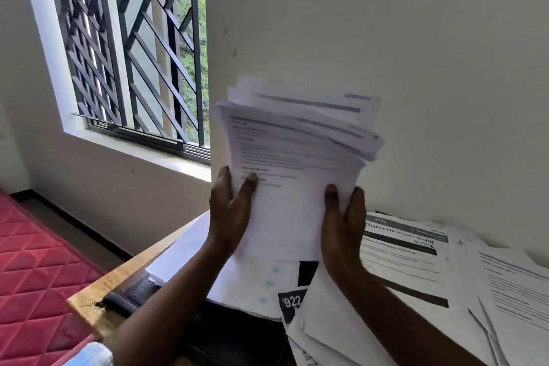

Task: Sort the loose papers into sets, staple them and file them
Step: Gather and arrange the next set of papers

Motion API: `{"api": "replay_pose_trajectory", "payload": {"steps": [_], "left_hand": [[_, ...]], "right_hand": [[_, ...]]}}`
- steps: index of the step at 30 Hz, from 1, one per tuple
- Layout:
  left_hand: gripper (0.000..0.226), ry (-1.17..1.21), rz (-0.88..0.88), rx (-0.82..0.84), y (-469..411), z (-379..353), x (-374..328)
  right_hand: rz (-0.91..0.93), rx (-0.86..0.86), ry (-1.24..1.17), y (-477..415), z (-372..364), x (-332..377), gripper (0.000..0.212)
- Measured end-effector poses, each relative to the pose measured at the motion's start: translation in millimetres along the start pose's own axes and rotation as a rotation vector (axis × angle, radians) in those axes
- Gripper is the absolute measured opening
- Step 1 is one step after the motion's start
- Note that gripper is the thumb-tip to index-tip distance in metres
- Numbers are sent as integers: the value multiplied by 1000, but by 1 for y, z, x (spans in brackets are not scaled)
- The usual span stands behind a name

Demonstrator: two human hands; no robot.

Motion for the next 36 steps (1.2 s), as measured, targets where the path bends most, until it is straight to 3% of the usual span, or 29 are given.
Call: {"api": "replay_pose_trajectory", "payload": {"steps": [6, 10, 14, 18, 21, 28, 32, 36], "left_hand": [[34, -91, -26, 20, -10, 3, -7], [39, -227, 116, 133, -9, 4, 12], [36, -157, 220, 190, -21, 8, 11], [28, -34, 295, 282, -23, 13, 4], [27, -18, 208, 275, -22, 23, -2], [29, -59, 118, 197, -13, 21, -2], [22, -121, 158, 159, -2, 14, 2], [27, -232, 28, 43, 2, 14, -14]], "right_hand": [[-6, 56, 91, -1, 3, -2, 16], [-138, 98, 251, 3, -3, -16, 22], [-363, 103, 135, 3, -9, -37, 24], [-454, 179, 34, 2, -14, -39, 21], [-392, 201, 49, -12, -11, -25, 8], [-112, 232, 140, -12, -11, 2, 8], [-108, 221, 183, 8, -9, -4, 17], [-25, 122, 208, 6, -2, 6, 26]]}}
Point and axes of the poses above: each hand's wrist, its own y-axis away from the middle knuckle, its own z-axis out of the back of the hand, x = y × z, the point moved 6 cm from there along -y, towards the middle knuckle, and after that the axes turned 7 degrees about z, right-handed, at the moved point
